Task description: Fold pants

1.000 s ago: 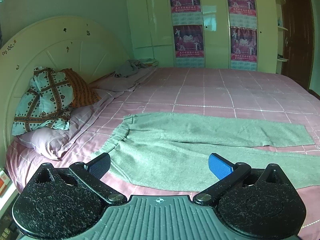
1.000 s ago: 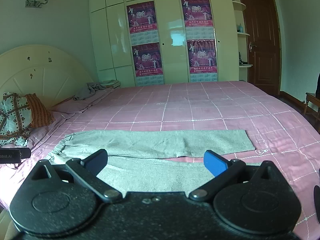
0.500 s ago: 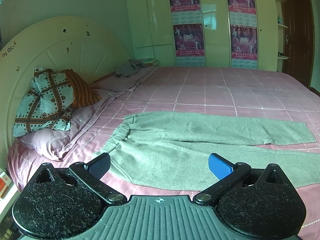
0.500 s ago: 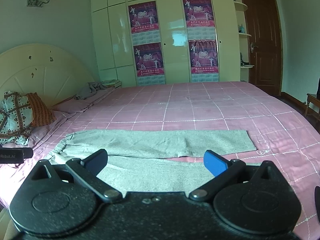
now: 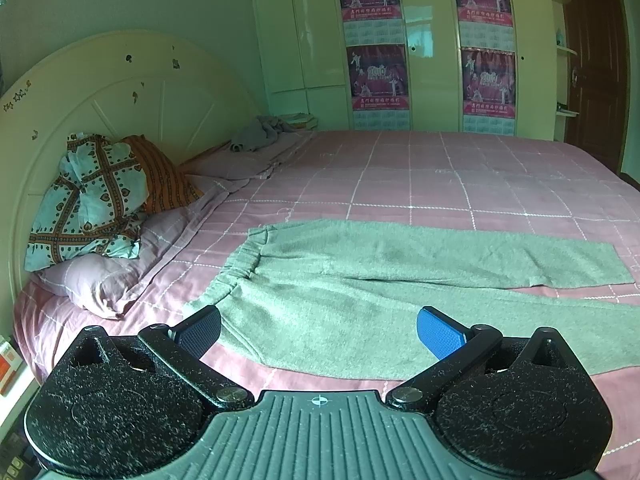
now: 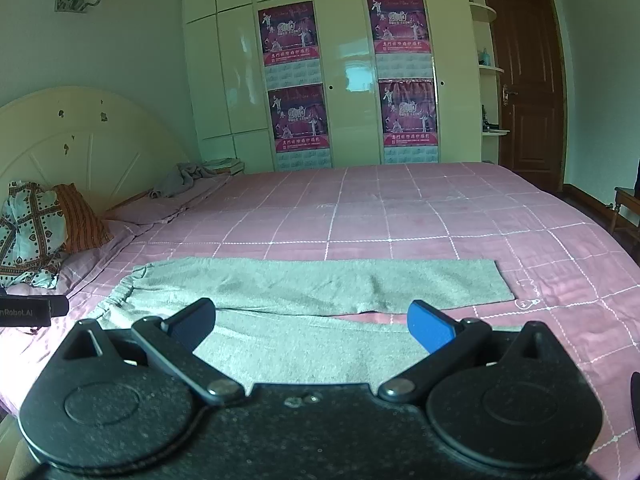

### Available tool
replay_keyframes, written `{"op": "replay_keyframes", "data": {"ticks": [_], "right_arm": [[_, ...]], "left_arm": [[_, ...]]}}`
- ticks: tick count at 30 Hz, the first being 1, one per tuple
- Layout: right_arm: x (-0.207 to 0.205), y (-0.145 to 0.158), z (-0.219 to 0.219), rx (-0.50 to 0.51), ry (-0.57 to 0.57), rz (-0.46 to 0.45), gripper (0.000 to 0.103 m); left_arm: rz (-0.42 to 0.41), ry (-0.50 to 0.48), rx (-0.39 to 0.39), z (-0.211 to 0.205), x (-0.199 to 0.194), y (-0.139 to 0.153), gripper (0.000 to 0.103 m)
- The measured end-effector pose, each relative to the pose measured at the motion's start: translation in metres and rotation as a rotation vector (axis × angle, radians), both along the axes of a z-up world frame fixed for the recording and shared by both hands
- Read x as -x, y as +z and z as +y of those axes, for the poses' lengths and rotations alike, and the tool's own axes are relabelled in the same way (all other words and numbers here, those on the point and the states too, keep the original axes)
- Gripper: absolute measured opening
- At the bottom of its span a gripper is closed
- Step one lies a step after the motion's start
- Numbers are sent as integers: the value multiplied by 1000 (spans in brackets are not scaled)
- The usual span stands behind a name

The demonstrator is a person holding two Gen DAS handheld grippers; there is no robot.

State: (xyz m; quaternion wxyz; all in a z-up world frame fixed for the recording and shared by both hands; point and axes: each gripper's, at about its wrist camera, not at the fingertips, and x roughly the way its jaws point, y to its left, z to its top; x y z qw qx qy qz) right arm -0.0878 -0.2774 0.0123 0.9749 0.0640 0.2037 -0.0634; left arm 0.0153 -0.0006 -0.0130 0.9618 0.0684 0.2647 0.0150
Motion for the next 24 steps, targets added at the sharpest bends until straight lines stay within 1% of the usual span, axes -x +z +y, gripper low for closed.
{"op": "replay_keyframes", "data": {"ticks": [5,9,15,19,24], "right_arm": [[0,-1,-1,-13,4,2,103],[2,-2,0,-21,9,-8,103],[-4,-5,2,-19,15,37,103],[-12,-6,6,-11,37,41,103],[-25,-5,12,-34,77,35,103]], "left_arm": [[0,-5,-5,1,-3,-1,103],[25,-8,15,0,-8,-4,103],[23,-15,6,1,-17,-8,103],[30,-9,-7,4,-28,-10,103],[42,-9,-19,11,-48,-13,103]]}}
